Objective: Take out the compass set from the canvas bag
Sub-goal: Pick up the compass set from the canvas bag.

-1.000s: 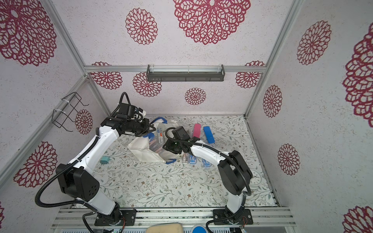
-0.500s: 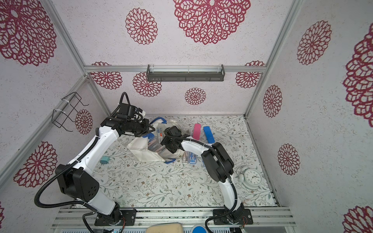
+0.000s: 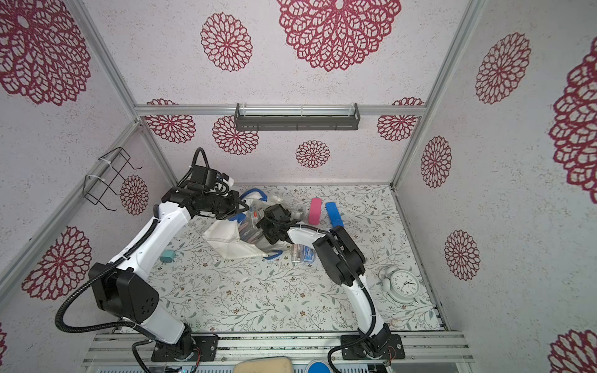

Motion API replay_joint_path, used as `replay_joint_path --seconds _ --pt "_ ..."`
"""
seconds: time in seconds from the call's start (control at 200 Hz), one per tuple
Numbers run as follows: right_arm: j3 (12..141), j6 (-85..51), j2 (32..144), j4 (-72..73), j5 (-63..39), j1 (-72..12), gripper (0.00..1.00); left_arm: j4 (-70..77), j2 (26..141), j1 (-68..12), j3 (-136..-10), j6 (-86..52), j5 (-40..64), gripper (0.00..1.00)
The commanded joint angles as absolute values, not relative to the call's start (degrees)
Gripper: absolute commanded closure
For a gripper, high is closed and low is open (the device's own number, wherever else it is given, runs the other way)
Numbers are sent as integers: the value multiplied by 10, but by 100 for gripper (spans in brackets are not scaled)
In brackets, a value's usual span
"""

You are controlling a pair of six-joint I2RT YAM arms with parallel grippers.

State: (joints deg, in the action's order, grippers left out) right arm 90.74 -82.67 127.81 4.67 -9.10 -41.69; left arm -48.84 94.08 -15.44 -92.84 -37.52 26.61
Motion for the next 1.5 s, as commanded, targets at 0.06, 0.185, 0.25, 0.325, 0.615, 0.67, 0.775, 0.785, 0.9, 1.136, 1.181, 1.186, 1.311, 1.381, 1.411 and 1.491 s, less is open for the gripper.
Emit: replay_joint_path --seconds 0.06,0.185,0.25,0.325,0.615,0.67,0.775,0.785,0.9,1.136,1.181,1.186,1.311,1.381,1.411,1.491 --pt "916 -852 1314 184 -121 -412 50 -487 930 -155 -928 -366 302 100" --pt "915 -848 1316 200 -131 -411 65 -487 931 -154 -931 -364 302 100" --pt "913 -843 1314 205 -137 -410 71 -487 932 -151 -935 -363 303 100" --pt "903 -834 1304 217 -143 -410 76 -489 934 -146 -941 -364 304 100" --pt "845 -793 1205 240 -163 -403 84 -494 933 -110 -953 -359 310 100" --pt "834 -786 1184 237 -165 -401 85 -496 933 -107 -956 -357 310 100" --pt "814 -772 1149 226 -168 -394 85 -497 935 -102 -958 -357 310 100" --pt "812 -771 1147 224 -168 -393 85 -497 935 -102 -959 -357 310 100" --pt "793 -762 1122 215 -171 -380 85 -497 937 -101 -962 -357 308 100" --pt "781 -730 1092 174 -177 -355 86 -494 944 -98 -970 -359 307 100" --pt "779 -725 1085 167 -176 -351 86 -492 945 -98 -971 -359 306 100" --pt "779 -724 1085 167 -176 -350 86 -493 946 -98 -971 -359 306 100" --pt "778 -707 1060 143 -169 -331 86 -487 952 -96 -972 -360 309 100" --pt "779 -697 1045 128 -165 -317 86 -483 957 -96 -974 -360 311 100" --pt "779 -694 1038 123 -164 -308 86 -483 959 -95 -975 -360 312 100" --pt "780 -688 1020 107 -163 -284 87 -479 963 -95 -978 -360 314 100"
